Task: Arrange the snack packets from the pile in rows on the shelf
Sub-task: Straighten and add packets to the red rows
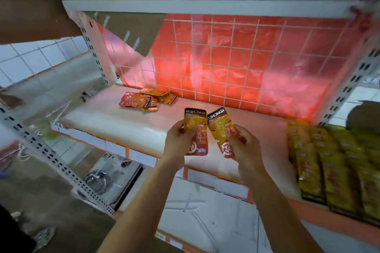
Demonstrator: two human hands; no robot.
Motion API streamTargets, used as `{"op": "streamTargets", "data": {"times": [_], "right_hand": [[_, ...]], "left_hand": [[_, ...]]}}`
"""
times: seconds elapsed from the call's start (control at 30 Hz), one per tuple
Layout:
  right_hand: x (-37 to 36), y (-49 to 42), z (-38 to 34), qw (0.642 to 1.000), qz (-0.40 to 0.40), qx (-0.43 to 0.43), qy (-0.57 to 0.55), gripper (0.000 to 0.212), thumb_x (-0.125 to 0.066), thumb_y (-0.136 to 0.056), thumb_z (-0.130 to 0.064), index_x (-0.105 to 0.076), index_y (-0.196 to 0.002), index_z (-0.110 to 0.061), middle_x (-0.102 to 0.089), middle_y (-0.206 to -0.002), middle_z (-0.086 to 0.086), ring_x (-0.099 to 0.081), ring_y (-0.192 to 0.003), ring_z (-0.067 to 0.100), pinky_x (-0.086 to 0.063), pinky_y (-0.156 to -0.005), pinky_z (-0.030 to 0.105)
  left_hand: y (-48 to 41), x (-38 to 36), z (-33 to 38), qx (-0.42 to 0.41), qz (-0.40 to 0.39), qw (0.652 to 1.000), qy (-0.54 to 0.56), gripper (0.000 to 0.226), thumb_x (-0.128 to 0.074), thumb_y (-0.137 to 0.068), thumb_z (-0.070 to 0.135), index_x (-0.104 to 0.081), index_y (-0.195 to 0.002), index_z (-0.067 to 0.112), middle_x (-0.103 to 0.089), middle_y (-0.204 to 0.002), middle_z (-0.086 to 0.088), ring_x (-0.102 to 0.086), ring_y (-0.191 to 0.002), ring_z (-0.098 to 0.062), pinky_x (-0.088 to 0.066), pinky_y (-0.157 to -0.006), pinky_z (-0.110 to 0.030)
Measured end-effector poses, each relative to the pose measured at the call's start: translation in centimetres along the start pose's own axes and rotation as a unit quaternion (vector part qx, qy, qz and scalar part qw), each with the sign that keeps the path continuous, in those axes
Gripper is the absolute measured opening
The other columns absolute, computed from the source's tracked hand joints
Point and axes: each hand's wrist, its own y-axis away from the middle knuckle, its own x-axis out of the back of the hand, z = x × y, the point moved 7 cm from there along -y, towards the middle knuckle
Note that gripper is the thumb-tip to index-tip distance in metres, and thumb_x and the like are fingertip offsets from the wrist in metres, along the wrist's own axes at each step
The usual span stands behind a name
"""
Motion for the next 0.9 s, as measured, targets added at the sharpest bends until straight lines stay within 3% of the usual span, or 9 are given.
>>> {"op": "streamTargets", "data": {"times": [0.07, 0.17, 0.27, 0.33, 0.4, 0.5, 0.6, 0.77, 0.9], "right_hand": [[3.0, 1.1, 0.0, 1.0, 0.015, -0.002, -0.022, 0.02, -0.066, -0.086, -0.019, -0.064, -0.105, -0.028, -0.07, -0.094, 0.004, -0.069, -0.08, 0.023, -0.057, -0.065, 0.041], [6.9, 2.4, 0.3, 0.999, 0.043, -0.016, -0.019, 0.031, -0.07, -0.076, -0.007, -0.058, -0.095, -0.029, -0.066, -0.089, 0.0, -0.066, -0.079, 0.022, -0.056, -0.073, 0.045], [10.6, 3.4, 0.4, 0.997, 0.059, -0.033, -0.023, 0.037, -0.071, -0.072, 0.003, -0.053, -0.084, -0.028, -0.061, -0.088, 0.003, -0.063, -0.079, 0.023, -0.054, -0.074, 0.048], [13.5, 4.1, 0.7, 0.996, 0.078, -0.027, -0.026, 0.037, -0.072, -0.072, 0.005, -0.053, -0.082, -0.025, -0.06, -0.086, 0.002, -0.062, -0.079, 0.024, -0.053, -0.074, 0.046], [17.0, 4.8, 0.8, 0.993, 0.111, -0.011, -0.028, 0.031, -0.078, -0.068, -0.004, -0.06, -0.088, -0.021, -0.065, -0.085, 0.004, -0.064, -0.079, 0.024, -0.053, -0.075, 0.042], [22.5, 5.9, 0.7, 0.987, 0.158, 0.021, -0.036, 0.023, -0.076, -0.07, -0.005, -0.065, -0.088, -0.014, -0.067, -0.077, 0.005, -0.062, -0.069, 0.021, -0.052, -0.067, 0.036], [28.6, 7.4, 0.5, 0.971, 0.215, 0.047, -0.094, 0.025, -0.07, -0.075, 0.005, -0.058, -0.075, -0.017, -0.058, -0.066, 0.001, -0.052, -0.059, 0.014, -0.045, -0.055, 0.027], [40.2, 10.1, 1.4, 0.949, 0.278, 0.047, -0.143, 0.02, -0.071, -0.079, -0.005, -0.058, -0.069, -0.016, -0.049, -0.057, -0.004, -0.041, -0.052, 0.009, -0.032, -0.053, 0.027], [49.8, 12.7, 2.0, 0.934, 0.306, 0.039, -0.181, 0.009, -0.068, -0.085, -0.013, -0.069, -0.077, -0.018, -0.064, -0.063, -0.006, -0.054, -0.055, 0.01, -0.043, -0.052, 0.023]], "left_hand": [[1.6, -2.1, -0.8, 0.027, -0.021, 0.999, 0.036, 0.013, -0.064, -0.09, 0.011, -0.067, -0.101, 0.016, -0.071, -0.09, -0.01, -0.068, -0.076, -0.025, -0.058, -0.074, -0.045], [3.9, -5.4, -1.5, 0.062, -0.077, 0.992, 0.073, 0.029, -0.066, -0.085, 0.0, -0.062, -0.111, 0.011, -0.072, -0.094, -0.012, -0.069, -0.077, -0.027, -0.057, -0.07, -0.038], [5.9, -8.8, -2.1, 0.062, -0.151, 0.986, 0.033, 0.052, -0.069, -0.072, -0.011, -0.061, -0.118, 0.01, -0.071, -0.103, -0.015, -0.069, -0.09, -0.033, -0.058, -0.076, -0.041], [6.9, -10.9, -2.4, 0.048, -0.165, 0.985, -0.007, 0.065, -0.074, -0.057, -0.002, -0.062, -0.119, 0.016, -0.071, -0.104, -0.016, -0.068, -0.096, -0.036, -0.055, -0.086, -0.049], [7.9, -12.6, -2.4, 0.031, -0.144, 0.988, -0.039, 0.071, -0.074, -0.047, 0.009, -0.063, -0.116, 0.021, -0.071, -0.102, -0.013, -0.068, -0.093, -0.031, -0.056, -0.085, -0.046], [9.7, -16.0, -2.5, 0.024, -0.131, 0.989, -0.058, 0.061, -0.079, -0.041, 0.018, -0.064, -0.1, 0.021, -0.069, -0.1, -0.01, -0.067, -0.092, -0.029, -0.055, -0.083, -0.044], [11.9, -20.9, -3.3, 0.038, -0.157, 0.986, -0.045, 0.037, -0.083, -0.06, 0.005, -0.063, -0.09, 0.015, -0.068, -0.089, -0.01, -0.065, -0.076, -0.025, -0.056, -0.066, -0.032], [17.0, -30.8, -5.3, 0.101, -0.199, 0.974, 0.033, 0.015, -0.074, -0.077, 0.001, -0.065, -0.078, 0.013, -0.066, -0.064, 0.003, -0.061, -0.056, -0.011, -0.045, -0.047, -0.019], [22.7, -40.3, -7.5, 0.184, -0.242, 0.948, 0.097, 0.009, -0.07, -0.083, 0.006, -0.063, -0.081, 0.012, -0.068, -0.063, 0.0, -0.066, -0.061, -0.014, -0.053, -0.069, -0.031]]}}
